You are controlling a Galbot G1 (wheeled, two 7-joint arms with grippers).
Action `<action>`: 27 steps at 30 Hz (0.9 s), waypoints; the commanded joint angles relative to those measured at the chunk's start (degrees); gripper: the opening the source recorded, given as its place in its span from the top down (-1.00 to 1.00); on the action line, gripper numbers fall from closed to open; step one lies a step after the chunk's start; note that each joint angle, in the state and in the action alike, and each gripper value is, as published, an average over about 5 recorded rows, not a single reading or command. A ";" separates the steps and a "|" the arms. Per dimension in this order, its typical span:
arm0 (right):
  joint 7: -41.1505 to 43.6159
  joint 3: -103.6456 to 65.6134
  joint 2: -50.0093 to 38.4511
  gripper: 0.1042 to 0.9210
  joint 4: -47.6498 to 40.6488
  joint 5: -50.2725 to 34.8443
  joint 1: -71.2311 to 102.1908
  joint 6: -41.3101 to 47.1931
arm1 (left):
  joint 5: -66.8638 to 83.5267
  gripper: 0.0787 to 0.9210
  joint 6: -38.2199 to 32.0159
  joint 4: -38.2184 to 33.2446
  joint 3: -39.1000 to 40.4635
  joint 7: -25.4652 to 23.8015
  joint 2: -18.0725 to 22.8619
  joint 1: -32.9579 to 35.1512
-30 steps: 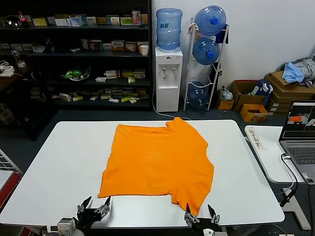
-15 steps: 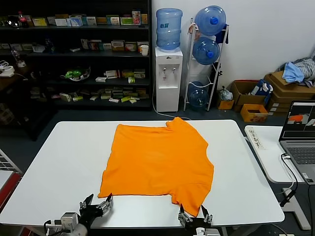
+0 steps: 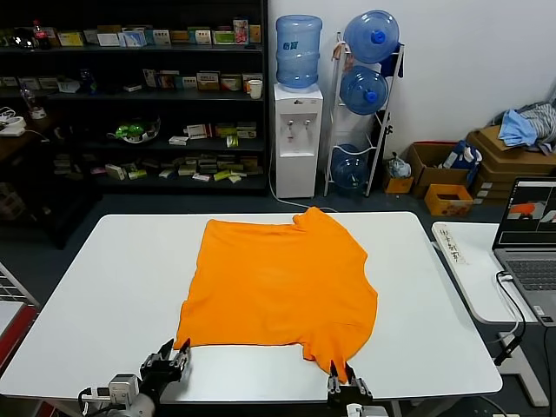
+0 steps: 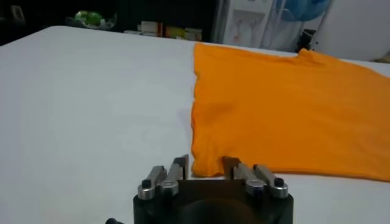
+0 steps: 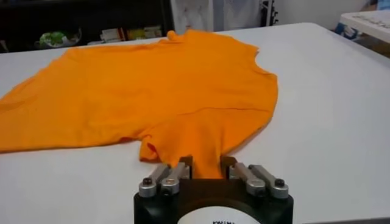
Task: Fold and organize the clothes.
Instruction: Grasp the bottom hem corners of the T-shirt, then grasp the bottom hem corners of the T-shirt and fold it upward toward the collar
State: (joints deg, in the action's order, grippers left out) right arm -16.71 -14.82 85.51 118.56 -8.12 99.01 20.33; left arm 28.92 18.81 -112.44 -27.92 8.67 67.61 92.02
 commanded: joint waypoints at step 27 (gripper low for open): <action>-1.17 -3.25 -15.38 0.95 18.78 -5.69 22.78 -4.17 | 15.18 0.97 2.83 -15.27 -6.16 4.34 -14.82 16.78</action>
State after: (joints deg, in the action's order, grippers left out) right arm -17.64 -17.39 74.93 130.72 -12.12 113.30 16.91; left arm 37.15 20.76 -121.63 -31.77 11.57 59.50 101.40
